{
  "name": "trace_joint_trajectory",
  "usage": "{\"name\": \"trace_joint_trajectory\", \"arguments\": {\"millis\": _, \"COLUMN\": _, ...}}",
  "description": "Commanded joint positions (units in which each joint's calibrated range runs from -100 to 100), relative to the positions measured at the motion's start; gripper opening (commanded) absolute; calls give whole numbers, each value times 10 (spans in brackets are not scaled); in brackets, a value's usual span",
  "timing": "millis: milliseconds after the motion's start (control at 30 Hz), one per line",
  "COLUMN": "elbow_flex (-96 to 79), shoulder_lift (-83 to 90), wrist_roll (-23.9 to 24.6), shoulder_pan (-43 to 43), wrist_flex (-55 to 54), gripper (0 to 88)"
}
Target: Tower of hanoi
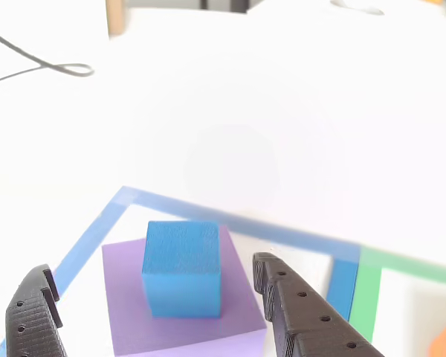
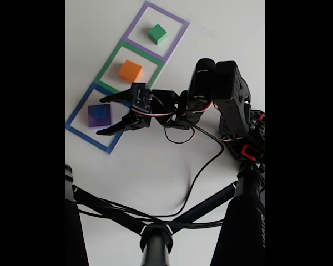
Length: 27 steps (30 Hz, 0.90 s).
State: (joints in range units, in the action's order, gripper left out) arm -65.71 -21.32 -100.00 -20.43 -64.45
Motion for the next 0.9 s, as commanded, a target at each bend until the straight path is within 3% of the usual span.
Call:
{"name": "trace_joint_trajectory", "arguments": {"millis": 0, "elbow_flex": 20, "shoulder_lift": 0, "wrist_roll": 0, "shoulder_pan": -10, "wrist_flex": -15, "gripper": 286}}
{"name": "trace_joint_trajectory", "arguments": {"millis": 533, "elbow_flex": 33, "shoulder_lift": -8, "wrist_roll": 0, "shoulder_pan": -17, "wrist_flex": -15, "gripper": 77}}
{"name": "trace_joint_trajectory", "arguments": {"millis": 867, "elbow_flex": 32, "shoulder_lift": -3, "wrist_roll": 0, "shoulder_pan": -14, "wrist_flex": -15, "gripper": 35}}
